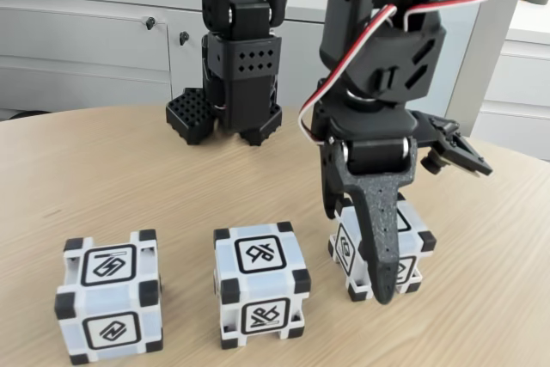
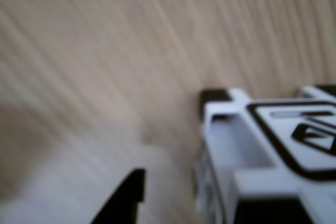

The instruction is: Stack cubes from left to right.

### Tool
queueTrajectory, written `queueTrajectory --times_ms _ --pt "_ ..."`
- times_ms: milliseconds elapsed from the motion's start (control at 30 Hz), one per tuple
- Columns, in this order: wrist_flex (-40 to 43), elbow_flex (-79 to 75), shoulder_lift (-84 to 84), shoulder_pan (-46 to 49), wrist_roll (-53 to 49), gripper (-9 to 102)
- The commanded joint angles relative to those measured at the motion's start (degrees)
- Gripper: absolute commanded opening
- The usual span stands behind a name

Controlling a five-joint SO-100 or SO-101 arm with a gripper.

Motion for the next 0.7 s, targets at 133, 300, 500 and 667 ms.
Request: queueTrajectory --times_ms 133,300,500,667 --pt "-6.59 -1.41 -1.85 0.62 -1.58 16" --pt "-5.71 -1.41 -1.67 0.62 -1.41 0" --pt "-5.45 -1.41 4.13 0.62 -2.81 0" --pt "-5.36 -0.97 16.88 0.70 -5.27 0"
